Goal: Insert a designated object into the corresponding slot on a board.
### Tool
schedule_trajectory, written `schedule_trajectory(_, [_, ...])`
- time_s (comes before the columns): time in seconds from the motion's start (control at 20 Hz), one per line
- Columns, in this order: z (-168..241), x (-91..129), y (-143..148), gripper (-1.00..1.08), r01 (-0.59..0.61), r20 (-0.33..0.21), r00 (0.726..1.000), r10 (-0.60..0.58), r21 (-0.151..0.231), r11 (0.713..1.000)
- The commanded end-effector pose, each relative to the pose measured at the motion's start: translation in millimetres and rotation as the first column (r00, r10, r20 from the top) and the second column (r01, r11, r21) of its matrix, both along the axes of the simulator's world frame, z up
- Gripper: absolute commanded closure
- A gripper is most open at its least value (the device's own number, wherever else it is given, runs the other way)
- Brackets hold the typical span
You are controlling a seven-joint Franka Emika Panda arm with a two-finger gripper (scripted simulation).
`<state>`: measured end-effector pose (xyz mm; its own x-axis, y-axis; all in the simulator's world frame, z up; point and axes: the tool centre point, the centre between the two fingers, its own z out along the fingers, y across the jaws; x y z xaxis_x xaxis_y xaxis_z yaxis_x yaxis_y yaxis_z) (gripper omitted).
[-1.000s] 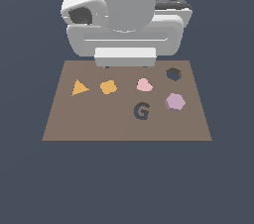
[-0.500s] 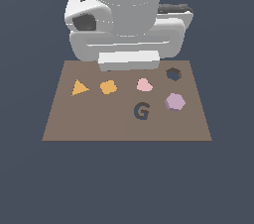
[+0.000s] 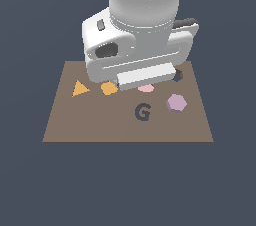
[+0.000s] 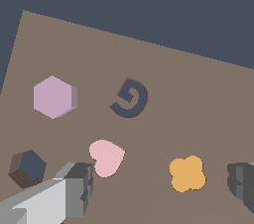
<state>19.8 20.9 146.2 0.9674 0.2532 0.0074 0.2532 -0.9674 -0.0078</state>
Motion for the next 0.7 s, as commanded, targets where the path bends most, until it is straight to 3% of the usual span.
schedule_trajectory(0.0, [-7,6,9,-0.92,-0.081,0.0,0.997,0.081,0.0,0.997])
schedule_trajectory(0.15, [-18,14,22,-0.92,-0.195,0.0,0.981,0.195,-0.001,0.981])
schedule_trajectory(0.3, [-30,21,38,-0.92,-0.326,0.0,0.945,0.326,-0.002,0.945])
schedule_trajectory(0.65, [-58,28,79,-0.92,-0.606,-0.001,0.796,0.606,-0.005,0.796])
